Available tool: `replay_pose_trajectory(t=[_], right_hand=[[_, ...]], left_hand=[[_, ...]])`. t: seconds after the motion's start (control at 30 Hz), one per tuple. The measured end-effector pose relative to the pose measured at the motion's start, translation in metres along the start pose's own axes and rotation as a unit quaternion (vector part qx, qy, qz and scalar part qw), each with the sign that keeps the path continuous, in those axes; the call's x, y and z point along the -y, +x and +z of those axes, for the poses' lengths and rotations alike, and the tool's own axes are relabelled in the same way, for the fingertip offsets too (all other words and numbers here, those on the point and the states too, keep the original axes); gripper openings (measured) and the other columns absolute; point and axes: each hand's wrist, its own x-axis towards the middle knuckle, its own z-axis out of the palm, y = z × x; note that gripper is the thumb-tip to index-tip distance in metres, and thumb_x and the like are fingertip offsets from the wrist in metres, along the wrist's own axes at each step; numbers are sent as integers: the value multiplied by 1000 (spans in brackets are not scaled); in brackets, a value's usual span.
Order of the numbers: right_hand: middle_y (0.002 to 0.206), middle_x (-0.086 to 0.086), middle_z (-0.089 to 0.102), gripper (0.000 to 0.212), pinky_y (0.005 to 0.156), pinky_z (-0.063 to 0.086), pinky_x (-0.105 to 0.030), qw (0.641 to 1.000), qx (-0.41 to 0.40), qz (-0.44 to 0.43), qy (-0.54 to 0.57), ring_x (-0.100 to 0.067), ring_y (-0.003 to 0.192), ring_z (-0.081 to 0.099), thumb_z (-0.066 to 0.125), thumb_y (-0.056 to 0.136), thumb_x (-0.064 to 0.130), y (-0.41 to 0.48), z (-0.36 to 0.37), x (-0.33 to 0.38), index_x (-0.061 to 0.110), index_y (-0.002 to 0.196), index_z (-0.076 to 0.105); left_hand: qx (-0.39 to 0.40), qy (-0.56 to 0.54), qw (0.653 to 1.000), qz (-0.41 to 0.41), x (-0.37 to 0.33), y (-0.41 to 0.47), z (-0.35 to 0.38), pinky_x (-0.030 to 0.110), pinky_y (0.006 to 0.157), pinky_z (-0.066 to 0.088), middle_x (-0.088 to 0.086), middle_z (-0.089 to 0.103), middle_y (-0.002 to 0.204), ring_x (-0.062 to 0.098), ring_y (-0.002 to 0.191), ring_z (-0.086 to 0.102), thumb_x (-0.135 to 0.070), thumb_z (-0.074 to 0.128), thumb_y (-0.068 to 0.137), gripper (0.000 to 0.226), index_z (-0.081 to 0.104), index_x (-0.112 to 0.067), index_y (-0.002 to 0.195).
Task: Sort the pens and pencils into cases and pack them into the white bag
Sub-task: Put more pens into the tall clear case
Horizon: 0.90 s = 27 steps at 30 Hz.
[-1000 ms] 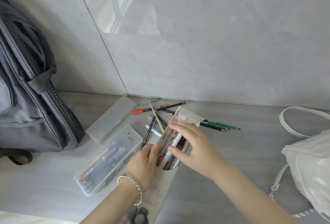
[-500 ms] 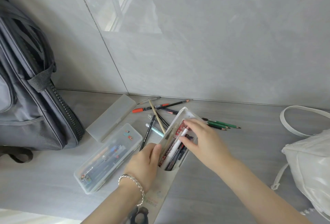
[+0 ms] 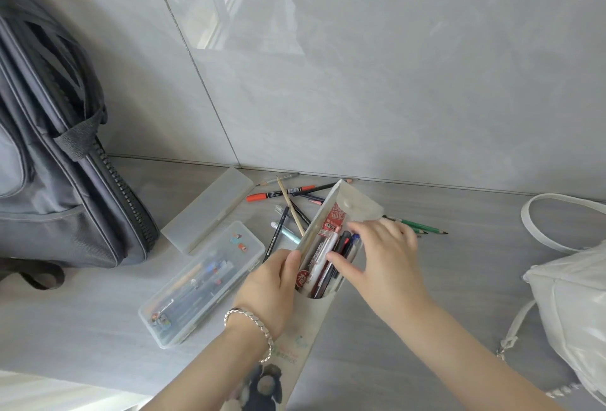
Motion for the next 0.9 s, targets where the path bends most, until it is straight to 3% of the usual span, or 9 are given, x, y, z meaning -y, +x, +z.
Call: replay_pose_trajectory(t=[0.13, 0.23, 0.37, 0.47, 0.57, 0.67, 0.8, 0.9], right_hand=[[90, 5, 70, 50, 92, 29, -39, 999, 21, -12, -47, -16, 84, 67, 41, 79, 54, -5, 8, 1, 17, 101, 67], [90, 3, 69, 50, 87, 45, -38, 999, 31, 12, -39, -18, 82, 67, 40, 80, 49, -2, 10, 5, 14, 102, 68], [88, 2, 68, 53, 76, 50, -39, 998, 47, 24, -29, -23, 82, 65, 39, 78, 50, 9, 16, 14, 14, 104, 68], [95, 0, 68, 51, 78, 49, -37, 1000, 26, -15, 8, -23, 91, 60, 41, 80, 48, 22, 26, 16, 13, 106, 67], [102, -3, 67, 36, 88, 40, -28, 990, -25, -46, 131, -19, 99, 50, 47, 85, 32, 50, 37, 12, 8, 103, 67], [91, -6, 69, 18, 83, 46, -32, 984, -17, -4, 179, -25, 90, 60, 53, 85, 12, 88, 51, 8, 8, 93, 69], [103, -11, 69, 23, 85, 43, -33, 987, 132, -23, 86, -30, 100, 59, 51, 89, 4, 141, 80, 8, 6, 104, 68], [117, -11, 61, 29, 91, 45, -37, 960, 273, -63, 21, -29, 110, 54, 54, 88, 11, 168, 100, 16, 9, 117, 58]], left_hand=[[4, 37, 999, 1, 3, 3, 1, 27, 62, 39, -6, 48, 62, 13, 63, 49, -40, 30, 96, 33, 48, -24, 73], [-6, 57, 998, 6, 3, 4, 4, 28, 68, 41, -8, 54, 69, 19, 76, 56, -41, 29, 97, 31, 54, -24, 90], [-10, 45, 999, -5, 5, 13, 4, 31, 69, 41, -5, 51, 65, 18, 69, 52, -40, 29, 97, 37, 54, -15, 88], [-3, 11, 999, -40, 11, 23, 1, 29, 66, 39, -4, 48, 64, 16, 66, 46, -38, 30, 97, 38, 54, -12, 84], [-15, 1, 997, -80, 22, 40, -11, 31, 60, 34, -3, 46, 62, 17, 63, 45, -38, 29, 98, 38, 44, -21, 68], [-62, -19, 992, -110, 34, 57, -31, 31, 58, 32, -3, 45, 61, 17, 61, 44, -35, 30, 98, 38, 40, -21, 64], [-112, -20, 984, -137, 47, 74, -57, 31, 59, 30, -4, 47, 63, 19, 64, 45, -35, 29, 98, 36, 44, -19, 69], [-136, -17, 980, -144, 56, 82, -71, 30, 57, 33, -1, 53, 68, 21, 68, 49, -36, 28, 98, 40, 53, -10, 79]])
